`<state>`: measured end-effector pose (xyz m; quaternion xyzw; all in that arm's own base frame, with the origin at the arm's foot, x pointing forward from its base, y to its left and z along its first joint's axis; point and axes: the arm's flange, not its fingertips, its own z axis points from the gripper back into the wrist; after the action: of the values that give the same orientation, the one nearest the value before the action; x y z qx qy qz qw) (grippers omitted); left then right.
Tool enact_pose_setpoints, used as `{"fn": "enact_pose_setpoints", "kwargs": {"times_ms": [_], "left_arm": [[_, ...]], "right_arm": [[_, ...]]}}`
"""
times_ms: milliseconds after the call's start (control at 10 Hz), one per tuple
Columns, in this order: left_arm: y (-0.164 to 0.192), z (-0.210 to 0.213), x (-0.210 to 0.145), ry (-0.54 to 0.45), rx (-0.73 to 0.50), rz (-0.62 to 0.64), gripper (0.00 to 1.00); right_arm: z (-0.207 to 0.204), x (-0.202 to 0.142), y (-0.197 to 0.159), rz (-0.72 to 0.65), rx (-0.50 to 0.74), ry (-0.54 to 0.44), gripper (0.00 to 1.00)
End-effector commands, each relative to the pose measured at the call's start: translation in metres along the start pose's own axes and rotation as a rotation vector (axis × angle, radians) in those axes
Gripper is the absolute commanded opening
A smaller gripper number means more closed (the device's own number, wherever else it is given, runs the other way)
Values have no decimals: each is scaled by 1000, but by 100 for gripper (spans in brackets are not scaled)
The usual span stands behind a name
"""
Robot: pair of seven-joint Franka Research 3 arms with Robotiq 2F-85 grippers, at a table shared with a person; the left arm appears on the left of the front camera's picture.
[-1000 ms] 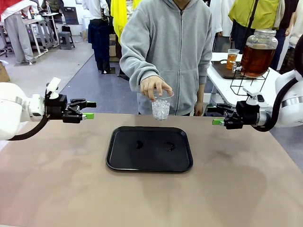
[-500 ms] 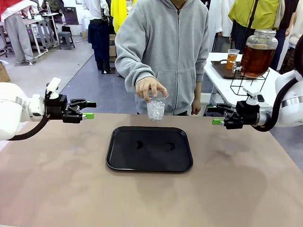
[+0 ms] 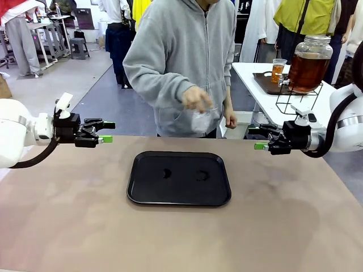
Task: Pour the drink into the iced cup.
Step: Open the gripper to release the iced cup you were holding.
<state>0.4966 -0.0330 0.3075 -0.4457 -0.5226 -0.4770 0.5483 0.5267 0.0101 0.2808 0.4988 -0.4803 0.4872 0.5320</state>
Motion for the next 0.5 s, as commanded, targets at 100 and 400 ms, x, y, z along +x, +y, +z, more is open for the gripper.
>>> {"fn": "enact_pose_setpoints", "kwargs": {"times_ms": [100, 400], "left_arm": [[0, -2, 2, -5, 8, -3, 100], [0, -2, 2, -5, 8, -3, 100]], "right_arm": [[0, 5, 1, 0, 1, 0, 100], [0, 5, 1, 0, 1, 0, 100]]}}
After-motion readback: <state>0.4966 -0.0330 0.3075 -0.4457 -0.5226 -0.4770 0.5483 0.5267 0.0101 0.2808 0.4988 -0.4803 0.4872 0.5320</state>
